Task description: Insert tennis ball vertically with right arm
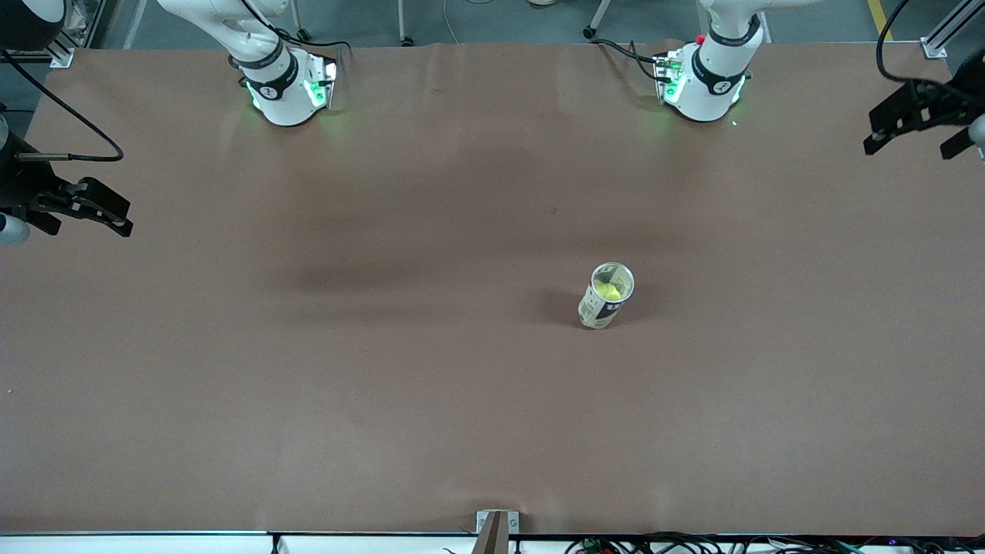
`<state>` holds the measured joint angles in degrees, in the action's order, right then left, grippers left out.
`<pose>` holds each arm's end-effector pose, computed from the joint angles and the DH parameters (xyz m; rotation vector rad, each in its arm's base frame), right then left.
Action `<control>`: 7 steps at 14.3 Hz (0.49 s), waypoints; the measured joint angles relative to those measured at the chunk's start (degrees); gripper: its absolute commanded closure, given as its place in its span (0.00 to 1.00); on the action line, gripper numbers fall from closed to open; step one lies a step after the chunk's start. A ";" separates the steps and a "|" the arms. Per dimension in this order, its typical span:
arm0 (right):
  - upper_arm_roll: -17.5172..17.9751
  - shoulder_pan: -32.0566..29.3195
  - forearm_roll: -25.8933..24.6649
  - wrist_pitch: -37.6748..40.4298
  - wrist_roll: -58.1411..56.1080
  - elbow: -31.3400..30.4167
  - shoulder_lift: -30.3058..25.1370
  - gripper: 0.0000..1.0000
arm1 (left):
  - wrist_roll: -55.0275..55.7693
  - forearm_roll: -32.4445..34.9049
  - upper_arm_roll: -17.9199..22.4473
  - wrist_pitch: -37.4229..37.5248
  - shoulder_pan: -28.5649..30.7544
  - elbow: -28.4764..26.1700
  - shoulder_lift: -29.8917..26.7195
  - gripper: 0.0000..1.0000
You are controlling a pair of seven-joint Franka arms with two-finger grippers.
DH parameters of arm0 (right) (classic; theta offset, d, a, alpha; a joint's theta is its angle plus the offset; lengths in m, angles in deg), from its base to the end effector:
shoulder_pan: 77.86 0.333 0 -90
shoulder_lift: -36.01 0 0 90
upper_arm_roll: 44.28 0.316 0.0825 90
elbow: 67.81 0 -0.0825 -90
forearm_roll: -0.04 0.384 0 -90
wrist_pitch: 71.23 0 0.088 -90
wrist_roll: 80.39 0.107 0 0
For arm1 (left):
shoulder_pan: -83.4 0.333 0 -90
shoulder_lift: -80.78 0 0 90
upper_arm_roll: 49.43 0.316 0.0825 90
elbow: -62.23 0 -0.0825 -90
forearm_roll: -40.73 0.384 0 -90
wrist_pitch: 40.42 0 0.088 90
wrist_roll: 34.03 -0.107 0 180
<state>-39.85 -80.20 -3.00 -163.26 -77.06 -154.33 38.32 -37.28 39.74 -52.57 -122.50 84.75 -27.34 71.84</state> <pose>0.5711 0.0144 0.6340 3.0929 -0.0331 0.0901 0.4882 -0.0201 0.6970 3.1299 -0.1409 0.0394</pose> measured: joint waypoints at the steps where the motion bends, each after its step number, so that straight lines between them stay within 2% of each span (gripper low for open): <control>1: 0.00 0.00 0.00 0.00 0.00 0.00 0.00 0.00 | 0.02 0.00 0.00 1.13 0.00 -0.12 -1.06 0.00; 7: 0.00 0.00 0.00 0.00 0.00 0.00 0.00 0.00 | 0.52 1.36 -0.38 2.15 -0.04 -1.56 -1.94 0.00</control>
<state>-39.85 -80.20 -3.00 -163.26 -77.07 -154.34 38.32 -36.76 41.11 -52.95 -120.35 84.70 -28.90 69.90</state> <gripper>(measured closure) 0.000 0.000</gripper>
